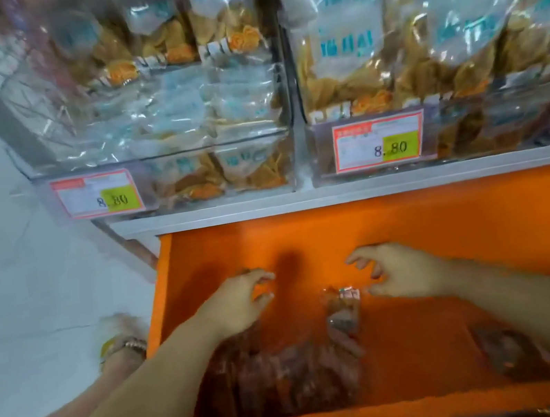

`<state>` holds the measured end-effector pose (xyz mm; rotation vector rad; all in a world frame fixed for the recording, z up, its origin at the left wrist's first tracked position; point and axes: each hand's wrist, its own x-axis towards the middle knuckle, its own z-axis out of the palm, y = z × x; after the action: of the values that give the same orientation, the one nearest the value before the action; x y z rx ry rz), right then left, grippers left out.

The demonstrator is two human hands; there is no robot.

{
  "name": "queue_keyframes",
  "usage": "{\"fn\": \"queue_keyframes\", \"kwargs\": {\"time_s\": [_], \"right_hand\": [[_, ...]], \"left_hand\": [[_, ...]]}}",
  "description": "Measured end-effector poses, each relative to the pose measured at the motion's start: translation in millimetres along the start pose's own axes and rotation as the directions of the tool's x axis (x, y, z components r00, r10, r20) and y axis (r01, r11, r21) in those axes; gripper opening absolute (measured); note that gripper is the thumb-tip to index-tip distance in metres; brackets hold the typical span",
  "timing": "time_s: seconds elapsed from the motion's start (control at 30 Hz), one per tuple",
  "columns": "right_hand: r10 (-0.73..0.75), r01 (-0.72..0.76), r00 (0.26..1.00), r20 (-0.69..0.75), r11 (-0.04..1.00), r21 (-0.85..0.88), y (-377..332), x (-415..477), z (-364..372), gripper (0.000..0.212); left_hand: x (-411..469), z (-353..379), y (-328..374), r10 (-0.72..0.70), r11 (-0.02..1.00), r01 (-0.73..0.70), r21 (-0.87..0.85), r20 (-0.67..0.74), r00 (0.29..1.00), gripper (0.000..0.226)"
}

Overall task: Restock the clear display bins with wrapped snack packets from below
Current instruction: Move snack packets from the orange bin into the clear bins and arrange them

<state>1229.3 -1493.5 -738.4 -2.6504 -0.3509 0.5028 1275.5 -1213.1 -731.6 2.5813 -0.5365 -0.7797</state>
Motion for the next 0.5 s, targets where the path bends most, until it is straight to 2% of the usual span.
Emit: {"fn": "queue_keyframes", "kwargs": {"time_s": [0.13, 0.3, 0.4, 0.5], "right_hand": [[0.01, -0.01, 0.989, 0.144, 1.0, -0.005, 8, 23, 46, 0.071], [-0.006, 0.002, 0.945, 0.328, 1.0, 0.014, 11, 35, 84, 0.086], [0.003, 0.005, 0.93, 0.367, 1.0, -0.02, 10, 34, 96, 0.1], [-0.012, 0.042, 0.912, 0.41, 0.997, -0.063, 3, 30, 99, 0.106]], "left_hand": [[5, 1, -22, -0.161, 0.986, 0.163, 0.012, 0.247, 0.956, 0.061], [-2, -1, -28, -0.205, 0.978, 0.183, 0.098, 0.593, 0.779, 0.085], [-3, 10, -23, -0.275, 0.961, 0.173, 0.215, 0.689, 0.671, 0.095], [-5, 31, -20, -0.299, 0.953, 0.165, 0.254, 0.696, 0.654, 0.098]]}}
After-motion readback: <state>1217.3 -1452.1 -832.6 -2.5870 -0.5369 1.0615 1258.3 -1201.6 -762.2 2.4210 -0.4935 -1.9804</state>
